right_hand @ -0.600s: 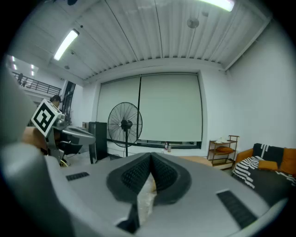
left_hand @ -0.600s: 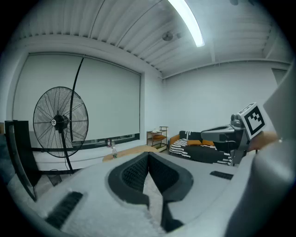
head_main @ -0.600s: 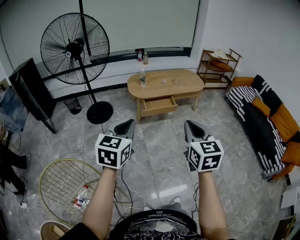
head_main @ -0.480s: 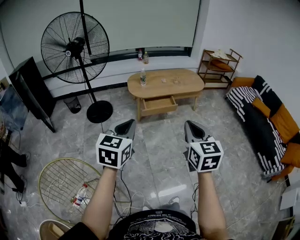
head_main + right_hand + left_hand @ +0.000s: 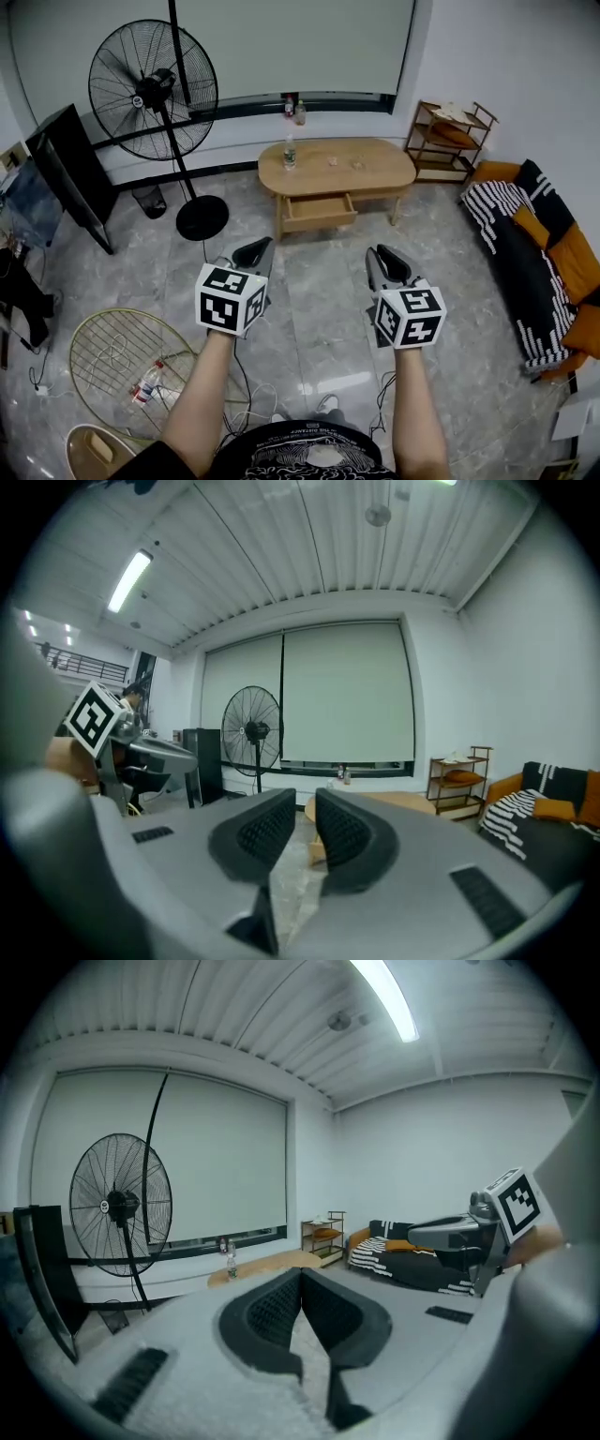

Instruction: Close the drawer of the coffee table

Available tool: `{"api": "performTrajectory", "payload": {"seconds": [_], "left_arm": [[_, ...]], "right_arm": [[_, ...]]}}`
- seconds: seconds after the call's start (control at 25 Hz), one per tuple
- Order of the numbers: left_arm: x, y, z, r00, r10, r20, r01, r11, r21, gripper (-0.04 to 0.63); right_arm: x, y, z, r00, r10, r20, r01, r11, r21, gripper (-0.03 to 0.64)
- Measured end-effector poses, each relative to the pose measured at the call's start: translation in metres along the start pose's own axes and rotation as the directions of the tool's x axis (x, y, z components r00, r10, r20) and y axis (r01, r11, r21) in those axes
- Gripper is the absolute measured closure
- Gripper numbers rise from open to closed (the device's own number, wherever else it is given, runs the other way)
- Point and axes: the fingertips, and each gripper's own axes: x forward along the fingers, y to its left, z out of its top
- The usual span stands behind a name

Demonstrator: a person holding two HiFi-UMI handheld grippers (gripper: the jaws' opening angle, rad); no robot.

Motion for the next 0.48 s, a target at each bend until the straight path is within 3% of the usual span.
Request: {"api": "performTrajectory", "payload": {"seconds": [0.48], "left_arm": [[0.059,-0.041,0.007,0.996,0.086,-0.037,-0.086,0.996,-0.002,0.594]], "right_arm": [[0.025,-0.071,-0.009,0.993,0.119,-0.019,-0.119,0.993,0.003,0.463]]}}
